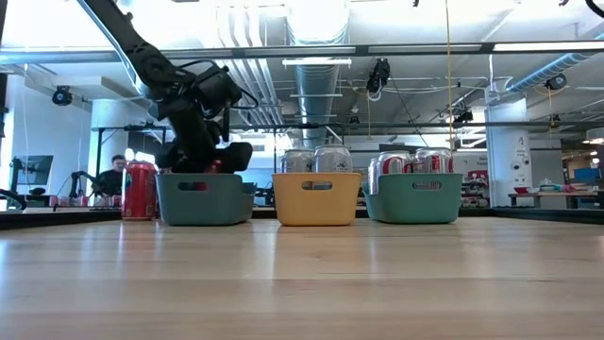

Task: Sort soda cans
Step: Put the orange soda can into the blue bin

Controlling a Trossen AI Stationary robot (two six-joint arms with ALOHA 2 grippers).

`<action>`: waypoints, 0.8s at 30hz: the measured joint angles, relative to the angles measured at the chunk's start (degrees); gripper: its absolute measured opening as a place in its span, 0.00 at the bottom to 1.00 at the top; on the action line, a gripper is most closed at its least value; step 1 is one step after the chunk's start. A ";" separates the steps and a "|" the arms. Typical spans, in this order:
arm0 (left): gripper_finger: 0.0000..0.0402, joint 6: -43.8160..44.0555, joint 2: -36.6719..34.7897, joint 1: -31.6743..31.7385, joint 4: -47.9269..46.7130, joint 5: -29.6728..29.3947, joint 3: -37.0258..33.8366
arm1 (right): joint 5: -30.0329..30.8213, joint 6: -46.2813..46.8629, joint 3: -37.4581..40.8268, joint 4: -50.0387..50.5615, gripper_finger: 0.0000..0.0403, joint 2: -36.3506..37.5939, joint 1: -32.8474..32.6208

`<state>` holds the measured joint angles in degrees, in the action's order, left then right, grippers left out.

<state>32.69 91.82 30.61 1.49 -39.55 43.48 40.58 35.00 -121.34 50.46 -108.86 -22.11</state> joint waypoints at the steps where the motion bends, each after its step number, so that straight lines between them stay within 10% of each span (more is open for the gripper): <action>1: 0.72 -0.26 -0.09 0.00 -0.04 0.00 0.00 | 0.00 0.01 0.00 0.00 0.93 0.00 0.00; 15: 0.86 -0.66 -2.50 0.15 -2.18 0.67 0.04 | 0.02 0.47 0.00 0.14 0.93 0.00 -1.87; 24: 0.86 -10.96 -14.08 -0.11 -22.21 4.62 5.13 | 0.01 -1.47 0.00 0.28 0.93 0.30 -3.68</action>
<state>21.73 77.73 30.50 -20.72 -34.93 48.61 40.59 33.53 -121.34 50.74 -108.56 -25.79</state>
